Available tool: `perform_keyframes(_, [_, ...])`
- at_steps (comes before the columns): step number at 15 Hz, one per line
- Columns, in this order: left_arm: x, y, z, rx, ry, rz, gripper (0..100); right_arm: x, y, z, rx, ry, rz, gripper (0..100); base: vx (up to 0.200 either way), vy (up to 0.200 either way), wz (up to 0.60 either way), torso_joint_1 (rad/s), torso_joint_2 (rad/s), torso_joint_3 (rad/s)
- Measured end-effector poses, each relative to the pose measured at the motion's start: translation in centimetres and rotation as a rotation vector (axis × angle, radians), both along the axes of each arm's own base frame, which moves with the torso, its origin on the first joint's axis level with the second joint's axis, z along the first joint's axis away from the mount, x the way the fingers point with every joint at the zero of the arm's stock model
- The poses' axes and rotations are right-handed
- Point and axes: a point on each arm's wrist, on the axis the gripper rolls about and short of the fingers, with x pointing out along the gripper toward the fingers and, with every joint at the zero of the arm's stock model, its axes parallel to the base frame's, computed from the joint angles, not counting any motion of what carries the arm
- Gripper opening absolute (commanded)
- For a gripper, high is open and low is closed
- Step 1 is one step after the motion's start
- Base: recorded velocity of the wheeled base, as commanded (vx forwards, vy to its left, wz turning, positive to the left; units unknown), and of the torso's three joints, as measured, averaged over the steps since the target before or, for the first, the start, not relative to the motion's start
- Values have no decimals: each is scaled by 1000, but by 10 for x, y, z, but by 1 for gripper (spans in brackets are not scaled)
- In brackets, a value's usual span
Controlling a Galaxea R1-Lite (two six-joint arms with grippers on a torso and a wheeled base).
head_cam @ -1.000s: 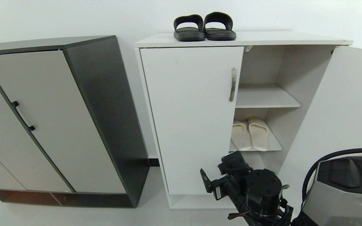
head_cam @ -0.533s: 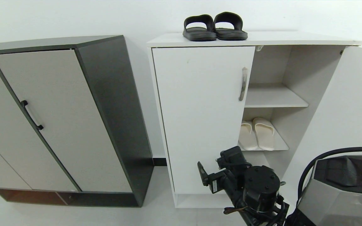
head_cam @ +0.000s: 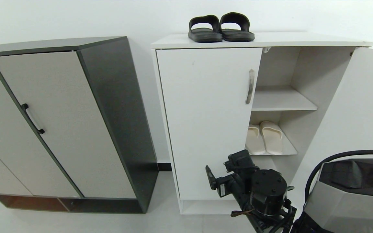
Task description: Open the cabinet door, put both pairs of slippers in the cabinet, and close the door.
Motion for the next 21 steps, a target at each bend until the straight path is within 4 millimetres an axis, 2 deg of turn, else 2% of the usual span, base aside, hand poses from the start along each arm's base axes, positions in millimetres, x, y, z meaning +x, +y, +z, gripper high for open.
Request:
perform_keyframes(5, [0,0,0,0,2,0,0,2,-1,-5,-14,10,-6,100,0,0,0,15,-172,-239])
perform_keyframes(9, [0,0,0,0,-1,0,0,4,-2,-6,-13,9,-12,100,0,0,0,70,-535,-358])
perform_keyframes(21, [0,0,0,0,0,0,0,5,-4,-6,-16,10,-18,100,0,0,0,155,-475,-325])
